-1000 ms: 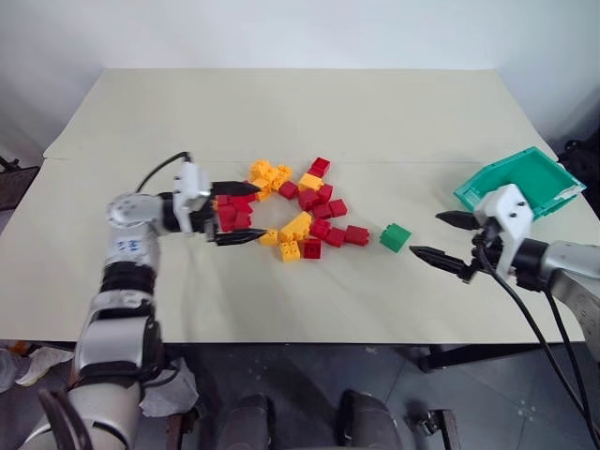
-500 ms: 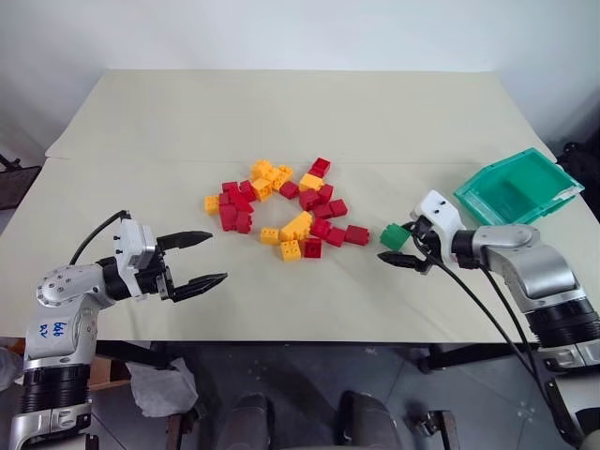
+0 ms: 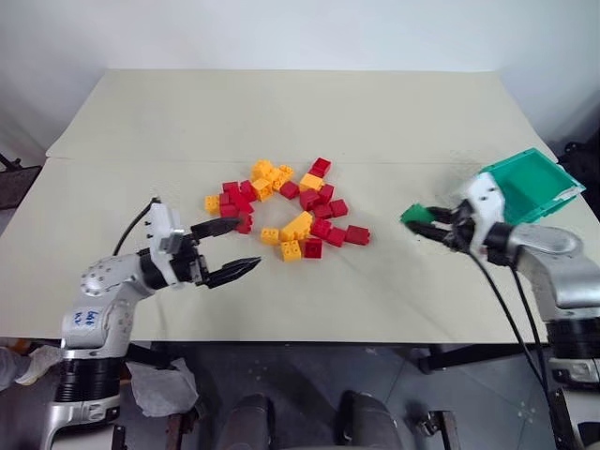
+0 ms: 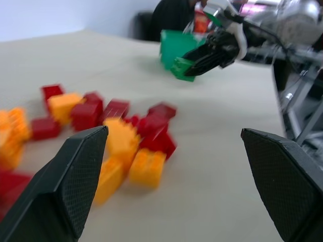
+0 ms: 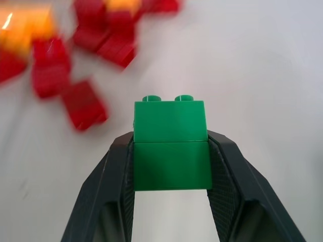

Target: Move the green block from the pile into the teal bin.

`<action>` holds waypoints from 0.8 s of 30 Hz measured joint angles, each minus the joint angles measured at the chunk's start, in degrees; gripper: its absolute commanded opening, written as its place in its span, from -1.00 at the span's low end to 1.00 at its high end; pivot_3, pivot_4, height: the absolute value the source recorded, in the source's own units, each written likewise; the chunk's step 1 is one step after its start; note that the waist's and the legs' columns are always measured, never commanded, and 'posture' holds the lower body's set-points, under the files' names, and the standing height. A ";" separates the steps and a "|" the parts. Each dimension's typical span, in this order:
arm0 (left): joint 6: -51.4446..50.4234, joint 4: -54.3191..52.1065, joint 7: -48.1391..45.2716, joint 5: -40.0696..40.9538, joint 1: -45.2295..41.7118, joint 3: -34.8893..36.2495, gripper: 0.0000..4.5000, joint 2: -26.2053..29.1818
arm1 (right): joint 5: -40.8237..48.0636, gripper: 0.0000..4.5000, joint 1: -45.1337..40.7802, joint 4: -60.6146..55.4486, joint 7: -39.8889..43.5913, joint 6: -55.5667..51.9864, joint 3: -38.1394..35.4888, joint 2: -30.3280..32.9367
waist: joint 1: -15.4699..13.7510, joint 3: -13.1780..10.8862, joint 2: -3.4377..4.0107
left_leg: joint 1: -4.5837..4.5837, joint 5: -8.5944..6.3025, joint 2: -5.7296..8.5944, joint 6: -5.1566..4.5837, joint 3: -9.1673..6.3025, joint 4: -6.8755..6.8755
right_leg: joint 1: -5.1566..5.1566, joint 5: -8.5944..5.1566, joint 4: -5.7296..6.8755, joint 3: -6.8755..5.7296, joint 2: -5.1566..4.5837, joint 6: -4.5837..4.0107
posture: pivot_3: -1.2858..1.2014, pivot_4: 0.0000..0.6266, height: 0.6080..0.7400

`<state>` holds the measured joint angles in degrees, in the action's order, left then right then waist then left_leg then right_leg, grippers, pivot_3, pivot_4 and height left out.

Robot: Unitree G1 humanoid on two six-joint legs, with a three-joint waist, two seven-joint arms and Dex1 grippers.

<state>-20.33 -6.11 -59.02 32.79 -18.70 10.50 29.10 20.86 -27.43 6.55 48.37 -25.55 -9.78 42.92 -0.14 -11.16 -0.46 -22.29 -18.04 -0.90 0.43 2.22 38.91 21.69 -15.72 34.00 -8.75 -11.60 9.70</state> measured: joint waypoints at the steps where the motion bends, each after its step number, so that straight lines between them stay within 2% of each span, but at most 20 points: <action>1: -0.94 -0.79 0.89 0.89 -0.31 -0.34 1.00 -0.80 | 0.77 -0.34 0.57 -0.12 -1.12 -0.03 -2.73 0.06 | 0.01 0.00 0.00 | 0.01 0.00 0.00 0.00 0.00 0.01 | -0.01 0.00 0.01 0.00 0.00 0.00 | 0.03 -0.52 1.00; 4: -1.96 -3.67 3.66 0.81 -1.09 -2.87 1.00 -2.95 | 1.50 -0.34 3.34 0.29 -5.40 -0.30 -12.19 2.67 | -0.45 0.01 0.01 | 0.01 0.00 0.02 0.00 0.04 0.01 | -0.03 0.00 -0.02 0.03 -0.01 0.00 | 0.03 -0.52 1.00; 7: -1.43 -4.10 7.59 -0.97 -1.98 -4.97 1.00 -5.67 | -0.57 -0.34 2.87 3.85 -9.46 1.14 -15.74 5.46 | -0.50 0.01 0.01 | 0.04 0.00 0.00 -0.01 0.09 0.03 | -0.06 0.00 -0.07 0.05 0.01 0.00 | 0.03 -0.52 1.00; 10: -0.31 -4.06 11.77 -4.08 -4.28 -7.13 1.00 -7.90 | -3.39 -0.34 -1.27 9.92 -12.92 2.87 -14.92 5.86 | 0.27 0.02 0.04 | 0.11 0.00 0.00 -0.01 0.21 0.03 | -0.06 0.00 -0.07 0.16 0.01 -0.01 | 0.03 -0.52 1.00; 15: 1.10 -4.10 13.03 -5.18 -3.79 -8.58 1.00 -8.65 | -8.14 -0.34 -11.25 24.30 -13.75 7.43 -9.28 5.90 | 1.10 0.02 0.12 | 0.13 0.00 -0.01 -0.01 0.29 -0.08 | -0.02 0.00 -0.13 0.23 0.02 -0.01 | 0.03 -0.52 1.00; 17: 1.70 -4.09 12.98 -5.43 -3.13 -8.69 1.00 -8.22 | -9.67 -0.01 -14.71 30.25 -13.66 9.84 -7.50 5.90 | 1.11 0.01 0.12 | 0.12 0.00 0.00 -0.02 0.29 -0.07 | -0.02 0.00 -0.16 0.22 0.02 -0.01 | 0.03 -0.52 1.00; 19: 2.18 -4.09 12.77 -5.71 -2.96 -8.65 1.00 -7.47 | -10.73 0.20 -17.44 35.45 -13.62 12.13 -6.31 5.90 | 1.00 0.01 0.12 | 0.10 0.00 0.01 -0.02 0.28 -0.06 | -0.02 0.00 -0.17 0.22 0.01 -0.01 | 0.03 -0.52 1.00; 24: 3.33 -4.09 12.23 -5.74 -2.26 -7.82 1.00 -5.61 | -11.99 0.99 -21.04 43.33 -12.85 17.58 -4.97 5.89 | 0.36 0.00 0.14 | 0.07 0.00 0.01 -0.02 0.29 -0.04 | -0.02 0.00 -0.21 0.22 0.01 -0.01 | 0.03 -0.52 1.00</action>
<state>-17.00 -10.21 -46.79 27.05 -20.96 2.68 23.49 8.87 -48.46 49.88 35.52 -7.97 -14.75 48.81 0.22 -11.15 -0.33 -22.22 -18.04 -0.89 0.41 2.51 38.87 21.67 -15.71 33.79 -8.53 -11.59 9.69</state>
